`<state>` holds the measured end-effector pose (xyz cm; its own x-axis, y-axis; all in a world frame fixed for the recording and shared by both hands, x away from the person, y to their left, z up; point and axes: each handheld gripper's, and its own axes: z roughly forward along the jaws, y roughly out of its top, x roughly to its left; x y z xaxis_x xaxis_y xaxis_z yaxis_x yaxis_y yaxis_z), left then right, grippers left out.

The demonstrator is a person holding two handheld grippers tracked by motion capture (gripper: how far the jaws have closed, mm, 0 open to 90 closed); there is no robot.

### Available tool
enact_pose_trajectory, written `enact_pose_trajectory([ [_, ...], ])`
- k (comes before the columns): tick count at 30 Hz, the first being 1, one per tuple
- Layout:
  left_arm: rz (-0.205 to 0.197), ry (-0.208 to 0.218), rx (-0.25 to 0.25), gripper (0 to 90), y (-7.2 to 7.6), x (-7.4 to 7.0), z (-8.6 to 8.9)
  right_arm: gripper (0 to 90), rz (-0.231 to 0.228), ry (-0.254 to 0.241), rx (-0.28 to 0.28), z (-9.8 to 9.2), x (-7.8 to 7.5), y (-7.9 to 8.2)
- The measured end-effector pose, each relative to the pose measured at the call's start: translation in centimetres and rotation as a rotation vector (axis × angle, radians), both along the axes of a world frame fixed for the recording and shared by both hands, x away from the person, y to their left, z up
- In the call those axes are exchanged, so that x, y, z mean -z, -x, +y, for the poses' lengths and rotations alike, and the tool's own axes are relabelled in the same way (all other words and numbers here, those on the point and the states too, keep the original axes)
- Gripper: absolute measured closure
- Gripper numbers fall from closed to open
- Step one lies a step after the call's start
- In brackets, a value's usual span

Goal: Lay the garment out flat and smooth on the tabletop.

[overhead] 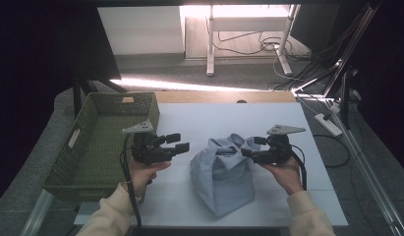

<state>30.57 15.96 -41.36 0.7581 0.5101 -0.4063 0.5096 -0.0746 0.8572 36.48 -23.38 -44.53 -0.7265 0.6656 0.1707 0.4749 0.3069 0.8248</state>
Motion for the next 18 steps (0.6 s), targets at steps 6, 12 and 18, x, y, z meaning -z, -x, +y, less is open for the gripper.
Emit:
enact_pose_trajectory([
  [6,-0.001,0.006,0.007,34.0,0.3,0.0,0.0,25.5,0.058,0.044,-0.014,0.6,1.5,-0.5],
  [12,0.006,0.005,0.009,33.8,0.5,0.3,-0.1,44.4,0.11,0.066,-0.037,0.5,2.7,-0.7],
  [18,0.004,0.003,0.004,33.8,0.5,0.4,-0.1,77.6,0.123,0.104,-0.055,0.4,3.1,-0.7],
])
